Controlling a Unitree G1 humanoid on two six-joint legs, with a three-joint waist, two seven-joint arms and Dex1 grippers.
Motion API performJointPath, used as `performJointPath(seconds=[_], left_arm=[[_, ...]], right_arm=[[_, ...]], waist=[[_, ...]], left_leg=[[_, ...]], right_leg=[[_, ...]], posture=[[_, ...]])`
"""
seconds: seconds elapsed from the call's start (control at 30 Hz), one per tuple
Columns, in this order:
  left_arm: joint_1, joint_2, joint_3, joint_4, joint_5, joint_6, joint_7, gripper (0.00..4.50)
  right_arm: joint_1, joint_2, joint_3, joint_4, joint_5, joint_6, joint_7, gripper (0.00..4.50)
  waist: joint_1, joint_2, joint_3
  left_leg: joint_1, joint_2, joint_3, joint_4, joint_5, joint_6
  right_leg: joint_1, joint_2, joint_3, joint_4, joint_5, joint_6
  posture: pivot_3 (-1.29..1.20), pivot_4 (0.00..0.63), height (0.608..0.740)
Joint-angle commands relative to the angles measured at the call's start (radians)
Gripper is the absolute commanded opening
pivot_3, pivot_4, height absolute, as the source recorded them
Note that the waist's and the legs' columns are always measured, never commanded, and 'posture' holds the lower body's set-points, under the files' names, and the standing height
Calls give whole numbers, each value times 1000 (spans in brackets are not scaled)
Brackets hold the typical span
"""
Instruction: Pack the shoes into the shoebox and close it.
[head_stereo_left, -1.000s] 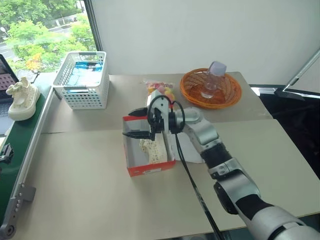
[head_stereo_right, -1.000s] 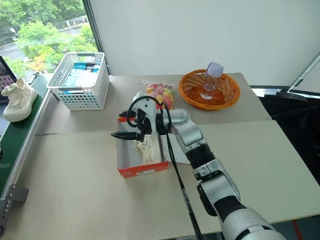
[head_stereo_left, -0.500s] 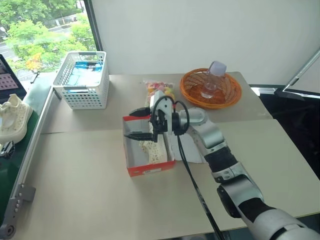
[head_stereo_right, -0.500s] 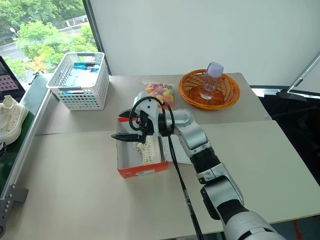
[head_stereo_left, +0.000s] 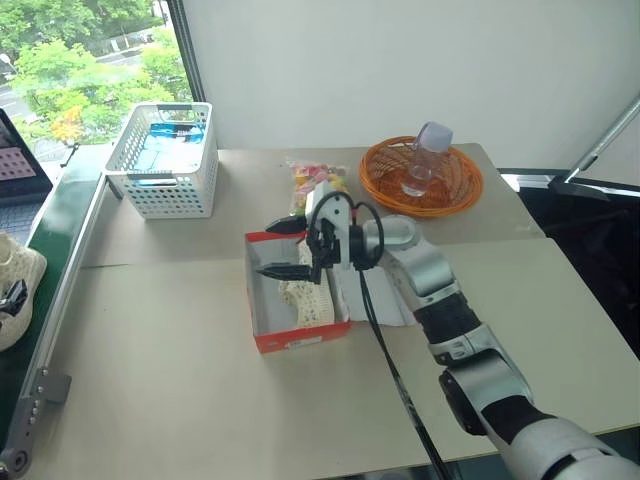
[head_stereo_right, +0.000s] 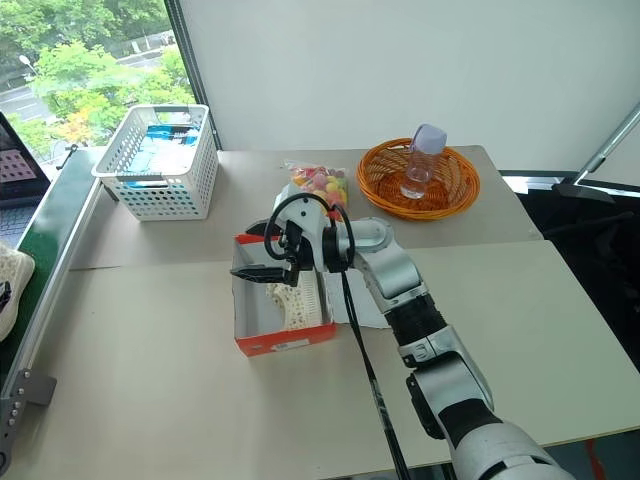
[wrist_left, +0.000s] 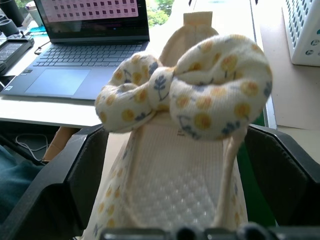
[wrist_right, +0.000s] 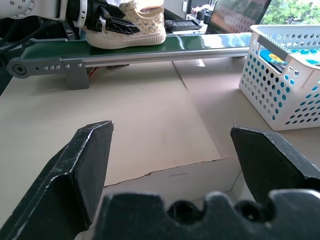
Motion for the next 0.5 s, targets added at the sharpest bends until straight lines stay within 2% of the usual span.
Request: performJointPath(seconds=[0.03,0.13,0.23,0.4,0.5], left_arm=[[2,40,-9,9,-10,35,-24,4500],[18,27,-7,2,-23,67,-37,3792],[31,6,-2,-28,-38,66,-42,2618],[45,-28,3,-124,-65,93,-30,933],[38,-50,4,-222,-82,119,2,291]], right_arm=[[-11,-8,-14,-44,14,2,0,4409],[-14,-11,-13,-44,13,3,-1,4500],[-15,-12,-11,-45,13,4,-2,4500],[-20,-10,-11,-45,11,5,-5,4500],[-23,-10,-12,-41,11,4,-8,4500]], waist=[[0,0,0],[4,0,0],[10,0,0],[17,1,0],[28,0,0]], left_leg=[[0,0,0,0,0,0],[0,0,0,0,0,0],[0,0,0,0,0,0],[0,0,0,0,-1,-4],[0,0,0,0,-1,-4]], right_leg=[[0,0,0,0,0,0],[0,0,0,0,0,0],[0,0,-1,1,0,0],[0,-1,-1,1,0,0],[0,-1,-1,1,0,0]], posture=[[0,150,740],[0,150,740],[0,150,740],[0,150,740],[0,150,740]])
